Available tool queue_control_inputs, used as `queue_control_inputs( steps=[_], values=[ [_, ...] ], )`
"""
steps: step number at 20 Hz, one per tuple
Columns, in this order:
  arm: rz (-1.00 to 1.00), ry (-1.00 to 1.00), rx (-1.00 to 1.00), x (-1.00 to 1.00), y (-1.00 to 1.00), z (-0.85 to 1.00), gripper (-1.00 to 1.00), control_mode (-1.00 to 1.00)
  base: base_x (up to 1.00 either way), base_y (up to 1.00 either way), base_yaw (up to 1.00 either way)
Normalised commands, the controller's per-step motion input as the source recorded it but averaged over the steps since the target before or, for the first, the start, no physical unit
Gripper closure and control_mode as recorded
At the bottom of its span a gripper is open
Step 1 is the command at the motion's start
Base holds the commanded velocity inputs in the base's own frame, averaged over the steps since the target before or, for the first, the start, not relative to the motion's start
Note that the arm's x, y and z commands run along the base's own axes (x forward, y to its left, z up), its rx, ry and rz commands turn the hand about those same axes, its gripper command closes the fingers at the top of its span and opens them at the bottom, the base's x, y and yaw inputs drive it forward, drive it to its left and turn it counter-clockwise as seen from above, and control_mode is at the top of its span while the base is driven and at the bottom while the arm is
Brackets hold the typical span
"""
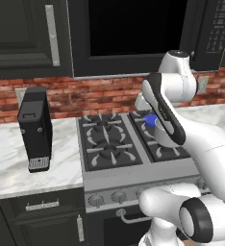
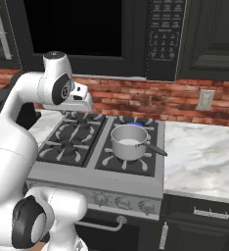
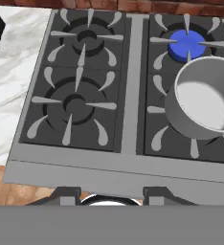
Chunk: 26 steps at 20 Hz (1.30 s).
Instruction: Turn off the rear right burner of the stove.
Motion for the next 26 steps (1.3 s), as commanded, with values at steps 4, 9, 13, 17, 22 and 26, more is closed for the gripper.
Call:
queue_control_inputs(
  steps=[4, 9, 13, 17, 22, 26],
  values=[
    [0.0, 0.0, 0.0, -0.17, -0.02, -0.03, -1.0, -1.0, 0.0, 0.0, 0.0],
    [0.0, -0.15, 0.0, -0.52, -0.15, -0.17, -1.0, -1.0, 0.0, 0.0, 0.0],
    [0.06, -0.11, 0.0, -0.52, -0.39, -0.21, -1.0, -1.0, 0.0, 0.0, 0.0],
    [0.14, -0.01, 0.0, -0.42, -0.54, -0.23, -1.0, -1.0, 0.0, 0.0, 0.0],
    [0.25, 0.0, -0.03, -0.4, -0.53, -0.22, -1.0, -1.0, 0.0, 0.0, 0.0],
    [0.36, -0.01, -0.06, -0.4, -0.49, -0.21, -1.0, -1.0, 0.0, 0.0, 0.0]
  ],
)
